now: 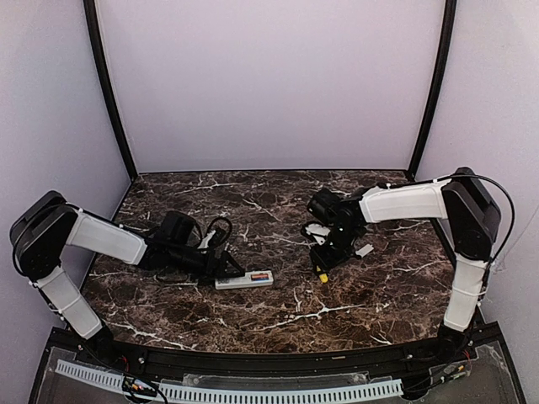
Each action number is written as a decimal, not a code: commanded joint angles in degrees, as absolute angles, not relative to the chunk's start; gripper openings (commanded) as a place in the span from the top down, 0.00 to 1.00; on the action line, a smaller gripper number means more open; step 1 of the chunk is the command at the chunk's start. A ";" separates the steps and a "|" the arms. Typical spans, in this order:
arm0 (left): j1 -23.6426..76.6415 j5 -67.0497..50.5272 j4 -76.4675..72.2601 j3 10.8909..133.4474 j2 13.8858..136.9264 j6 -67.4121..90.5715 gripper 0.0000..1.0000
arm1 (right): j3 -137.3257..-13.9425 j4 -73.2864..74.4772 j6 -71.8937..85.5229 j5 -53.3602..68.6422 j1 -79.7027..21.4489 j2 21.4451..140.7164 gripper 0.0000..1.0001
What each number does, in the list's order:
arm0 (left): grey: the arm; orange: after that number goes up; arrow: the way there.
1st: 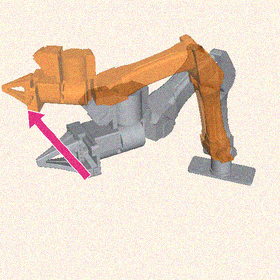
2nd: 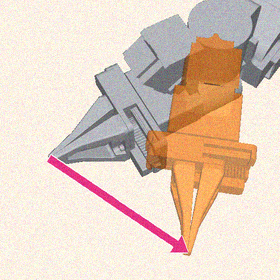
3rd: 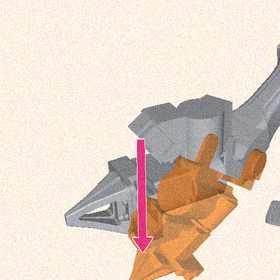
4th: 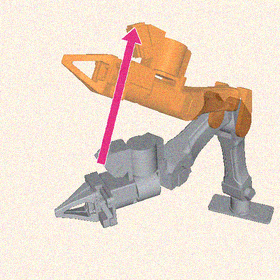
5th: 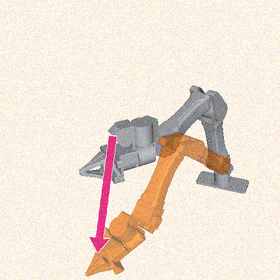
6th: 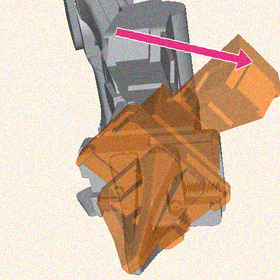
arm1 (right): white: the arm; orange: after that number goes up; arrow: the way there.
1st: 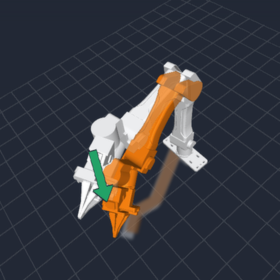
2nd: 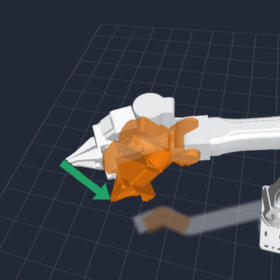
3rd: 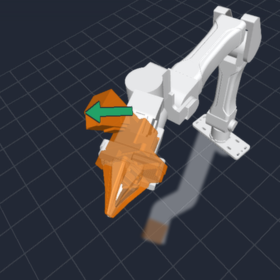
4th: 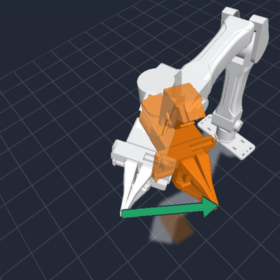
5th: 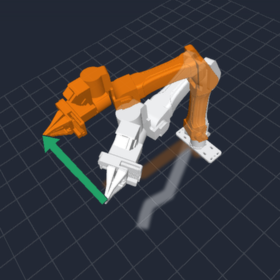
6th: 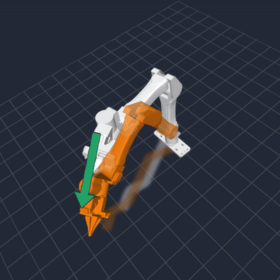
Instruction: Unload the batteries from the remote control
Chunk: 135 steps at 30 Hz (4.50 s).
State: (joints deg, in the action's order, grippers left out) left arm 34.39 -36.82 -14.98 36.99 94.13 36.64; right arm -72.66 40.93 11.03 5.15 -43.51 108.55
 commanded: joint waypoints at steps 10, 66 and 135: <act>34.28 -23.91 -0.43 37.75 86.90 29.45 0.01 | -71.73 42.58 11.31 -2.09 -45.53 110.59 0.77; 34.19 -58.91 -34.29 49.34 88.05 33.21 0.41 | -69.96 22.84 -1.61 51.23 -45.50 94.72 1.00; 33.79 -46.29 -51.86 41.07 87.47 57.99 1.00 | -55.80 -19.26 21.26 27.67 -45.52 83.09 0.01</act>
State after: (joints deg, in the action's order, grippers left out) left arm 34.26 -46.41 -47.79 41.01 87.79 57.30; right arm -57.41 -11.51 10.90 25.04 -45.30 82.56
